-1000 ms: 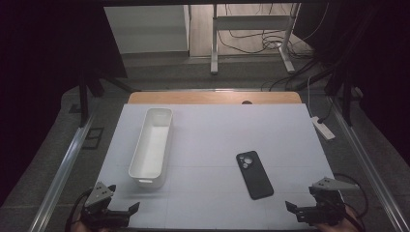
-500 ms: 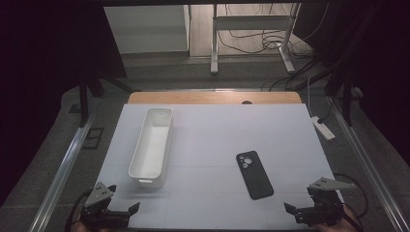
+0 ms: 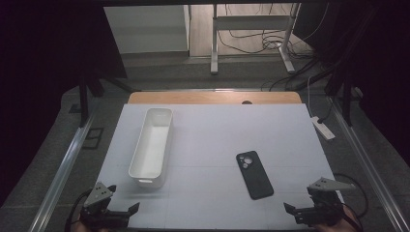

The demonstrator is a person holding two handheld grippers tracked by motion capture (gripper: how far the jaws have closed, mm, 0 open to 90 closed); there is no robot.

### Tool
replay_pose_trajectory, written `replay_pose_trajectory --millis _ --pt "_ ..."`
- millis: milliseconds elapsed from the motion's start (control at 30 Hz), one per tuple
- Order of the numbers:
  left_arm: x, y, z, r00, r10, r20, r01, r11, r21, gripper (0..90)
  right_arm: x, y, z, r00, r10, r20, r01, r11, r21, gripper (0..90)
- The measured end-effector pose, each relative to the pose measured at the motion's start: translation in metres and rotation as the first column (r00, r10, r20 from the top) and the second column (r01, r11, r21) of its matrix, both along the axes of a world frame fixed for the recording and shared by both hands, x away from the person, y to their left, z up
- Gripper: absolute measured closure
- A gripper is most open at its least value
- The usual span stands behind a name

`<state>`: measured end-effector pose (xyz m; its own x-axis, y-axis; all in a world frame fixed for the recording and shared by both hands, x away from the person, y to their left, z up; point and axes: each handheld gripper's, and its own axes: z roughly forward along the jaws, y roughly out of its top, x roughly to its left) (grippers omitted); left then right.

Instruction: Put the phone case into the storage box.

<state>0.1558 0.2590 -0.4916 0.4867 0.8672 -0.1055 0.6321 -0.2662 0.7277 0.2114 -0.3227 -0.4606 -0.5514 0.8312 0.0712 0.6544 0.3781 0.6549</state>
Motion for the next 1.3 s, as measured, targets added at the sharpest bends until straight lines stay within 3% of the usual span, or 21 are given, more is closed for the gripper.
replay_pose_trajectory --millis 767,1000,1300 --pt "0.0 0.0 0.0 1.0 0.0 0.0 0.0 1.0 0.001 0.0 0.013 0.01 0.001 0.9992 0.037 0.014 -0.037 0.999 -0.011 0.0" --pt "0.0 0.0 0.0 1.0 -0.001 0.0 0.001 1.0 0.005 0.0 0.02 0.016 0.004 0.9978 0.065 0.014 -0.065 0.998 -0.006 0.0" --pt "0.0 0.0 0.0 1.0 0.0 -0.003 0.0 1.0 0.007 0.0 0.033 0.027 0.006 0.9941 0.107 0.019 -0.106 0.994 -0.035 0.0"
